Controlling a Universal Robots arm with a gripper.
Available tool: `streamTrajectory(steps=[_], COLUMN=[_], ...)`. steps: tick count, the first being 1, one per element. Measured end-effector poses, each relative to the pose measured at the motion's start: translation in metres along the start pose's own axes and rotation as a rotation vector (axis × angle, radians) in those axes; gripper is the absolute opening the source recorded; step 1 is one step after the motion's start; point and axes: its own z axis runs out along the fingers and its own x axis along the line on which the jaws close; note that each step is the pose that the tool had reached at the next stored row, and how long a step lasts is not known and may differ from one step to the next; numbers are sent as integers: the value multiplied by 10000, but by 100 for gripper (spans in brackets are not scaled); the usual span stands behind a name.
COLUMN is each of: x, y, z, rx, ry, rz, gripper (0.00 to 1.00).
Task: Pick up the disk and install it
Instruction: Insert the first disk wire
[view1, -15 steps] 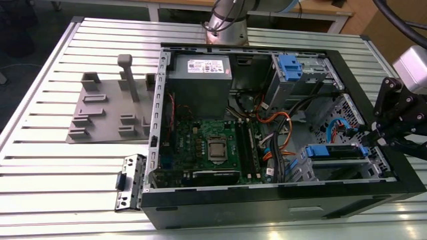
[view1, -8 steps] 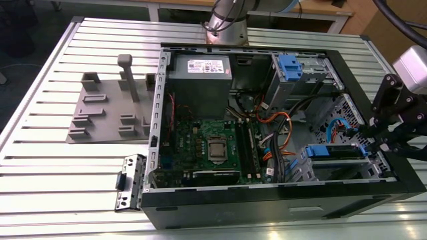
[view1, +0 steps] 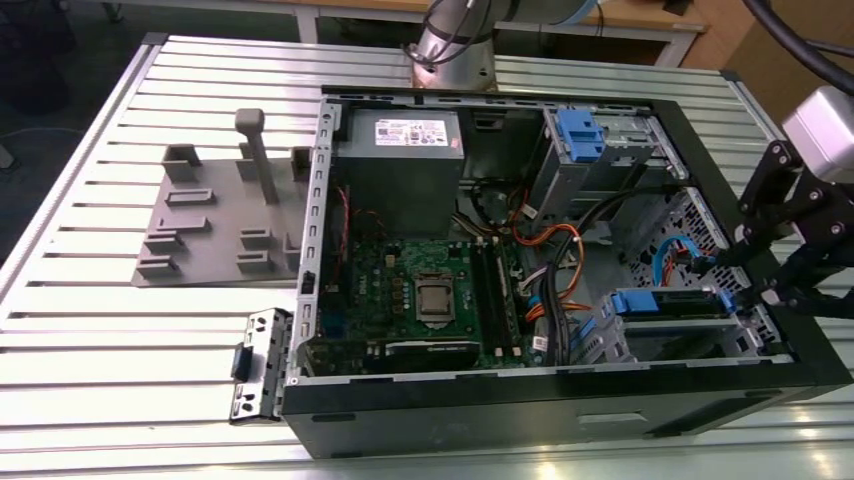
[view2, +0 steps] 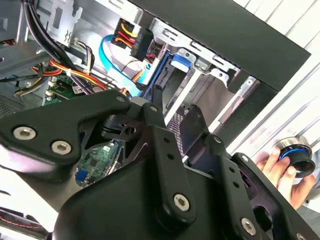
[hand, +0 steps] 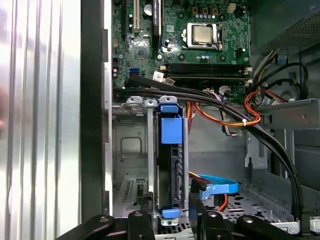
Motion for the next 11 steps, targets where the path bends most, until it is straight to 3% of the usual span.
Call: streamTrajectory(steps=[5, 11], x=[-188, -310], y=[-35, -124], z=[35, 92], rx=[-2, -3], ry=[51, 174], rz=[3, 8], gripper=[41, 41])
